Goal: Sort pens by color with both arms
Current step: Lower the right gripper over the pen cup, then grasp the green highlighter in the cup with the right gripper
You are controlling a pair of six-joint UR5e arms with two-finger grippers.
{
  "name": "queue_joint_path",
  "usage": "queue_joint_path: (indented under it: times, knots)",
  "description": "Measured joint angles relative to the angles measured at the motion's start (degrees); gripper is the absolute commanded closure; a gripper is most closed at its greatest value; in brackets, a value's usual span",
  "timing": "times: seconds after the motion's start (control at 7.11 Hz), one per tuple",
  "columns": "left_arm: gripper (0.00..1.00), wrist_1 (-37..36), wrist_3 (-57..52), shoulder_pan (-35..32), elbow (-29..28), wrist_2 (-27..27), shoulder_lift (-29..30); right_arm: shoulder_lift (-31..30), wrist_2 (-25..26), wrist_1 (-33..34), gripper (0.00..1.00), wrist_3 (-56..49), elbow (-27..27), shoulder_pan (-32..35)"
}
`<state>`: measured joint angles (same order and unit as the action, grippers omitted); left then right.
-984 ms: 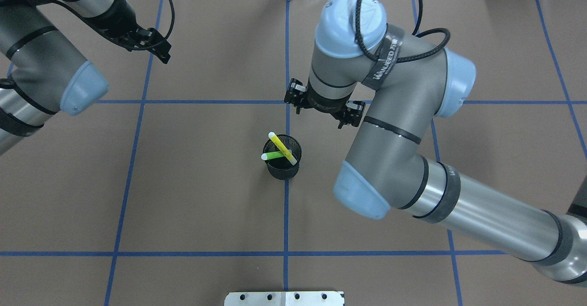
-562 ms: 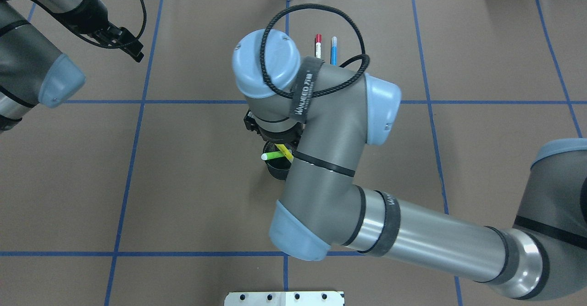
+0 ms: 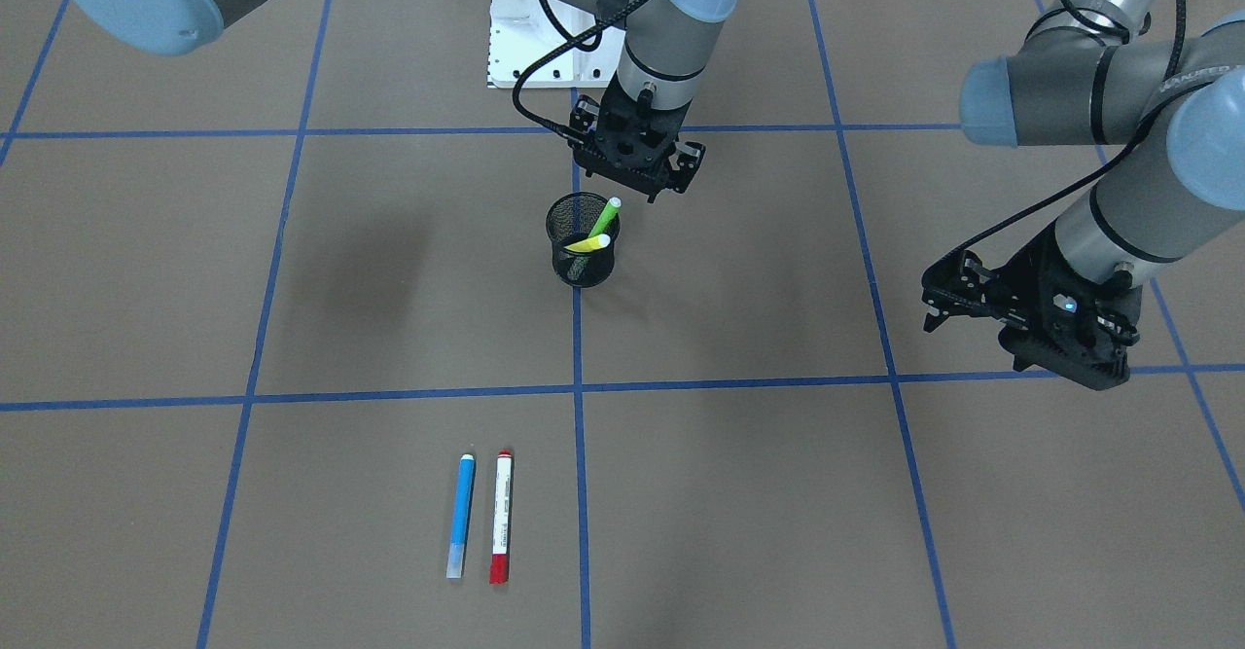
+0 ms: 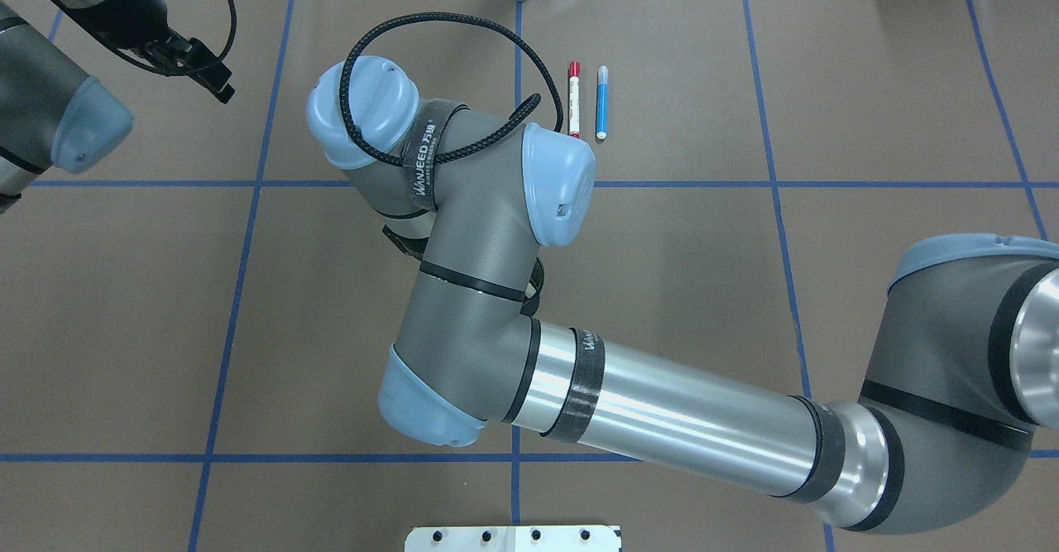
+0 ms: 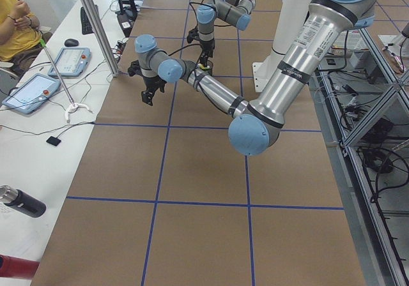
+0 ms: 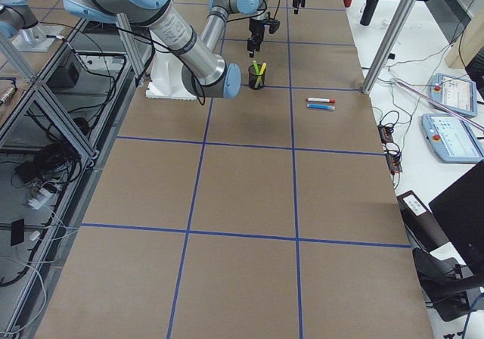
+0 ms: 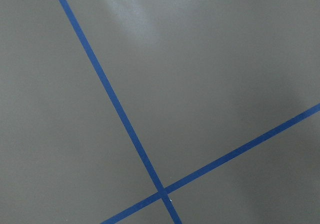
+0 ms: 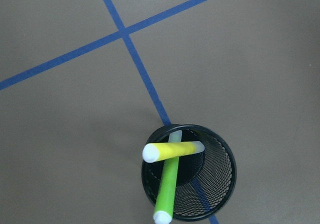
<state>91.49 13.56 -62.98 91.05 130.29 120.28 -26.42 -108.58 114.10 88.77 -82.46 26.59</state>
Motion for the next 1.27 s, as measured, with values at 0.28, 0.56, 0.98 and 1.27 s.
queue_joint_path:
  times: [0.28, 0.56, 0.98, 1.27]
  knots:
    - [0.01, 0.02, -0.10, -0.17, -0.07, 0.06, 0.06, -0.70, -3.44, -0.01, 0.37, -4.58, 0.69, 0.32]
    - [0.01, 0.06, -0.09, -0.26, -0.08, 0.13, 0.14, -0.79, -4.89, -0.95, 0.37, -7.77, 2.55, 1.51]
    - [0.01, 0.01, 0.27, -0.23, -0.01, 0.14, 0.34, -0.36, -6.58, -4.78, 0.40, -8.48, 7.01, 2.42]
    - [0.01, 0.06, 0.42, -0.22, 0.00, 0.12, 0.39, -0.14, -8.41, -4.37, 0.47, -8.26, 7.36, 2.33]
